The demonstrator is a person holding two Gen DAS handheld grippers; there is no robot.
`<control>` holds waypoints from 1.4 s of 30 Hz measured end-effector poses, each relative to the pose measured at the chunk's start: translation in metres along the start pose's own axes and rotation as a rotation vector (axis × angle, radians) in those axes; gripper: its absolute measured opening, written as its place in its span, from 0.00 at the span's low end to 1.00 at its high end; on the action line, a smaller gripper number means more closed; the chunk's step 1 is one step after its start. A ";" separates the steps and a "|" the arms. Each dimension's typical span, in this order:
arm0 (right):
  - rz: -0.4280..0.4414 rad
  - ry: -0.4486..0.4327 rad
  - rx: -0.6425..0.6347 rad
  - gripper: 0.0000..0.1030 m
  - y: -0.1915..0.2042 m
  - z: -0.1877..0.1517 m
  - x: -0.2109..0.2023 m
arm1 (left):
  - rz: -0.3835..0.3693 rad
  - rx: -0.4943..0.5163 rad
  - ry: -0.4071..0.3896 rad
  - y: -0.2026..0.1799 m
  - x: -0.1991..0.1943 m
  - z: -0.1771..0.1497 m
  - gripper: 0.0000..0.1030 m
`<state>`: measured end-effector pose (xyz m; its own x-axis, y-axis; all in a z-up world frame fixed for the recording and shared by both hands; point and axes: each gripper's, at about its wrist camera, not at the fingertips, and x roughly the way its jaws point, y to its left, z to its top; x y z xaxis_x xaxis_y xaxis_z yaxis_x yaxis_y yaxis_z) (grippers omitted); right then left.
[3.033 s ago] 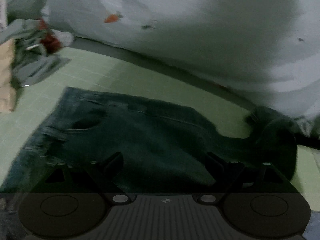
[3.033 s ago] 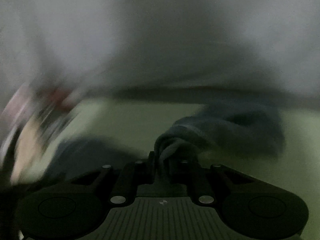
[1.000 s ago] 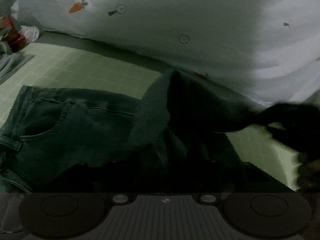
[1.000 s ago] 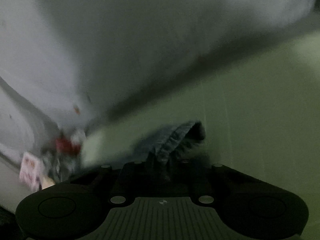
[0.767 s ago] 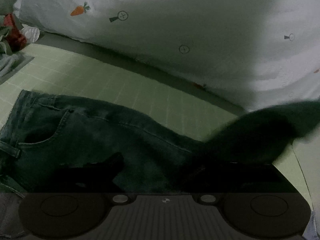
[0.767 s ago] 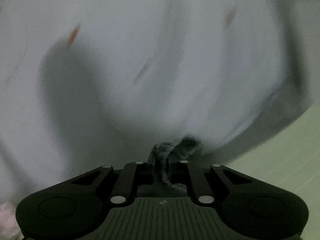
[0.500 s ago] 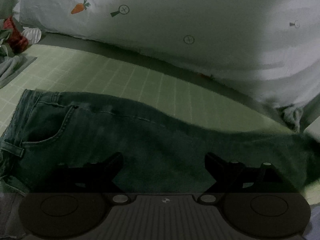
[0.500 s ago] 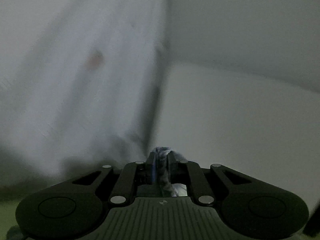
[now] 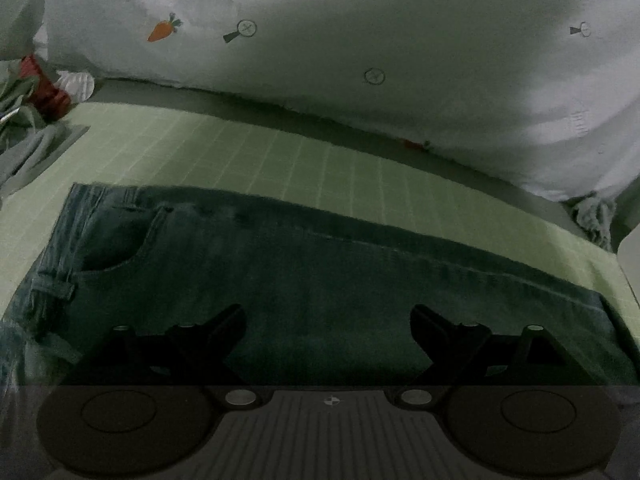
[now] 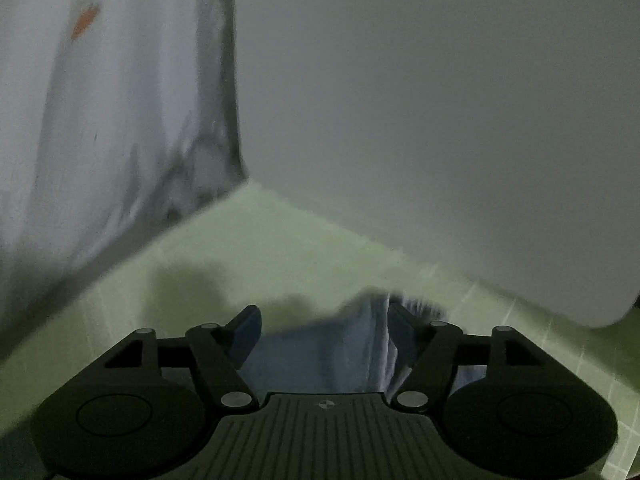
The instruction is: Fold clothes
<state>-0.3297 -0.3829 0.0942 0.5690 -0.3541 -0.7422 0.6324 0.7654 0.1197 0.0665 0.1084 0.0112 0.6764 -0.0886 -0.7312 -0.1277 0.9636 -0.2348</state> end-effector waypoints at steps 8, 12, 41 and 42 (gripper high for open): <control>0.046 0.137 -0.138 0.25 0.056 0.016 0.055 | -0.024 0.009 -0.002 -0.029 -0.001 -0.010 0.89; 0.145 0.143 -0.121 0.10 0.054 0.049 0.072 | -0.025 0.013 -0.014 -0.045 -0.004 -0.017 0.89; 0.098 0.033 -0.210 0.71 0.061 0.145 0.242 | 0.074 0.043 0.007 -0.084 -0.029 -0.052 0.89; 0.080 0.033 -0.212 0.78 0.063 0.148 0.249 | 0.082 0.034 0.003 -0.082 -0.033 -0.054 0.89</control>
<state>-0.0701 -0.5022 0.0143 0.5931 -0.2729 -0.7575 0.4595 0.8872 0.0402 0.0155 0.0187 0.0200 0.6628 -0.0097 -0.7488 -0.1575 0.9757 -0.1521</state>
